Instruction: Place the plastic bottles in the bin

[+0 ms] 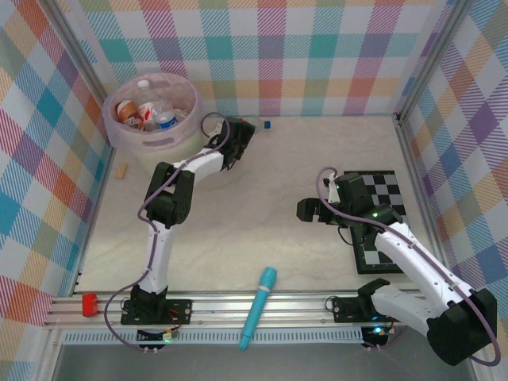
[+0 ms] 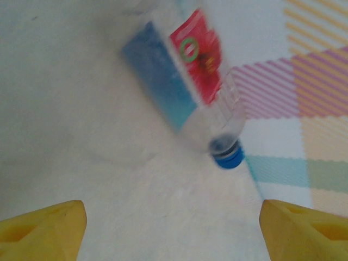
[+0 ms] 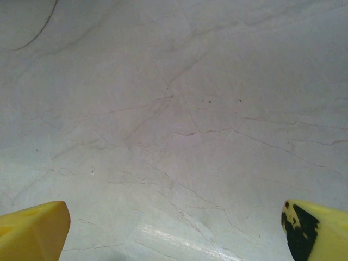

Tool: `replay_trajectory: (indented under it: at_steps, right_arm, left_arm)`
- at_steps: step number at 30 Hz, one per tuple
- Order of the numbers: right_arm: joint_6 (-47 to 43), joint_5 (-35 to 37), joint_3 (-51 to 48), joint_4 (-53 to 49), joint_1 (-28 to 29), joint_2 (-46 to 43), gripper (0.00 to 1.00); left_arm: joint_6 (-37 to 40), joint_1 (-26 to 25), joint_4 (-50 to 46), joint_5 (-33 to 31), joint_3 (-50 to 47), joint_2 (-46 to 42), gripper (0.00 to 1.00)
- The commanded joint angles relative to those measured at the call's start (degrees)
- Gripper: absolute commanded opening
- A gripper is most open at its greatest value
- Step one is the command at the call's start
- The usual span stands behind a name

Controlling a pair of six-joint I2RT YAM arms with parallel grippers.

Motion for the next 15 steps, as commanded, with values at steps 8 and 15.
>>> replay_trajectory:
  at_steps: [8, 15]
  right_arm:
    - [-1.2, 3.6, -0.28, -3.84, -0.31, -2.19, 1.0]
    - [0.4, 3.88, -2.44, -3.11, -0.31, -4.2, 1.0]
  left_arm:
    - [-5.66, 2.18, -4.66, -1.41, 16.85, 10.44, 0.84]
    - [-8.66, 2.77, -6.14, -1.8, 22.8, 14.62, 0.82]
